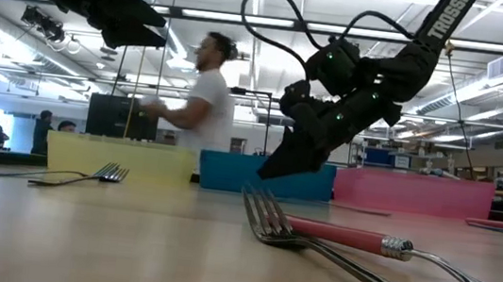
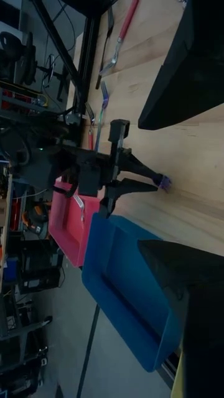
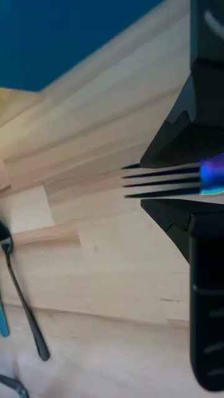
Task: Sort silverware by color (type)
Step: Put the middle top blue fork into the blue bin
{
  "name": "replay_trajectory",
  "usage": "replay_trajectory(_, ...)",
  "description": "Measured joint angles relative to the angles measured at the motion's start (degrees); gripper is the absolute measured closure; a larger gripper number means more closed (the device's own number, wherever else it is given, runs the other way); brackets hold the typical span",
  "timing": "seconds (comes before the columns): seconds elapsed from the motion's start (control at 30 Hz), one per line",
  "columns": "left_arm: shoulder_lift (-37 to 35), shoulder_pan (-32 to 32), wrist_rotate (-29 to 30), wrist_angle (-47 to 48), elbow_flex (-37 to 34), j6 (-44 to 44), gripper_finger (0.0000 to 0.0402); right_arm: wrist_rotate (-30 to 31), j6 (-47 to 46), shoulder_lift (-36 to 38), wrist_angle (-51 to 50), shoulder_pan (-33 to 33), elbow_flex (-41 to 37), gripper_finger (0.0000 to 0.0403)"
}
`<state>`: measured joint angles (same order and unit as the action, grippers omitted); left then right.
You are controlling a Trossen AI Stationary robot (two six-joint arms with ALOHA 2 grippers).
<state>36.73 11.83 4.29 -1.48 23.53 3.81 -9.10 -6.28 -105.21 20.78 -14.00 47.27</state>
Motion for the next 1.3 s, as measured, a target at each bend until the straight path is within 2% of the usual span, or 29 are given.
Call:
replay_trajectory(0.3, 0.02, 0.0, 0.0, 0.0, 0.0, 0.0, 0.0095, 1.59, -0.27, 4.28, -5.39, 2.02, 0.0, 0.0304)
replay_trajectory(0.4, 0.0, -0.01, 0.0, 0.0, 0.0, 0.0, 0.0095, 6.23, -0.74, 3.68, -5.0, 4.94, 0.0, 0.0304)
replay_trajectory(0.67, 0.01, -0.01, 0.0, -0.01, 0.0, 0.0, 0.0095, 24.79, 0.52, 3.21, -4.49, 11.83, 0.0, 0.0304)
replay_trajectory(0.9, 0.0, 0.0, 0.0, -0.04, 0.0, 0.02, 0.0095, 29.03, 0.34, -0.87, -0.53, 13.76, 2.41, 0.0304)
replay_trajectory(1.0, 0.0, 0.0, 0.0, 0.01, 0.0, 0.01, 0.0095, 32.02, 1.58, -3.87, -2.97, 14.7, 5.32, 0.0304)
replay_trajectory(1.13, 0.0, 0.0, 0.0, 0.11, 0.0, 0.02, 0.0095, 39.43, 2.19, -6.29, -7.54, 15.56, 8.47, 0.0304)
replay_trajectory(1.3, 0.0, -0.01, 0.0, 0.39, 0.0, -0.01, 0.0095, 42.6, 1.82, -6.31, -8.06, 16.21, 9.53, 0.0304)
